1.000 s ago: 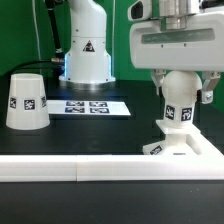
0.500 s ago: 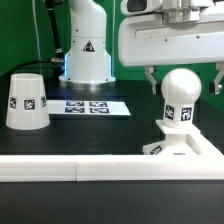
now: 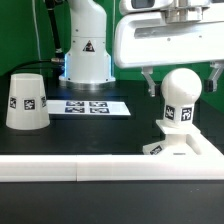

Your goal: Assemble lamp

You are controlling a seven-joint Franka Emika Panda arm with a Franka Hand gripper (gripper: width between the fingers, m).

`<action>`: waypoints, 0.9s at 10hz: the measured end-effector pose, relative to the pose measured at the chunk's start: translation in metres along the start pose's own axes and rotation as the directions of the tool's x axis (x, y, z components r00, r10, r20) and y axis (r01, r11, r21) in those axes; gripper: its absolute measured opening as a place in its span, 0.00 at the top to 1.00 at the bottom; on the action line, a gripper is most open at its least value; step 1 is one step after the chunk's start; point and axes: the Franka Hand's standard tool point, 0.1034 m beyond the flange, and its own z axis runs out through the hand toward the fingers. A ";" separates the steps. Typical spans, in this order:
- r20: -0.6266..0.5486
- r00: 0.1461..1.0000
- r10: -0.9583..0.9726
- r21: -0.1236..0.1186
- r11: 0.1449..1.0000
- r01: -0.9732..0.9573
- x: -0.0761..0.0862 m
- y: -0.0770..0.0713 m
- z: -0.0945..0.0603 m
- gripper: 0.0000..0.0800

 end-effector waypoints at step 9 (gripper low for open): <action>0.086 0.551 -0.830 -0.049 0.549 0.835 0.000 0.003 0.002 0.13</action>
Offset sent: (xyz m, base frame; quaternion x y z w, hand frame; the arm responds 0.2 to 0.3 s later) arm 0.0024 0.0143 0.0018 -0.0151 -0.0227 -0.3240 0.9456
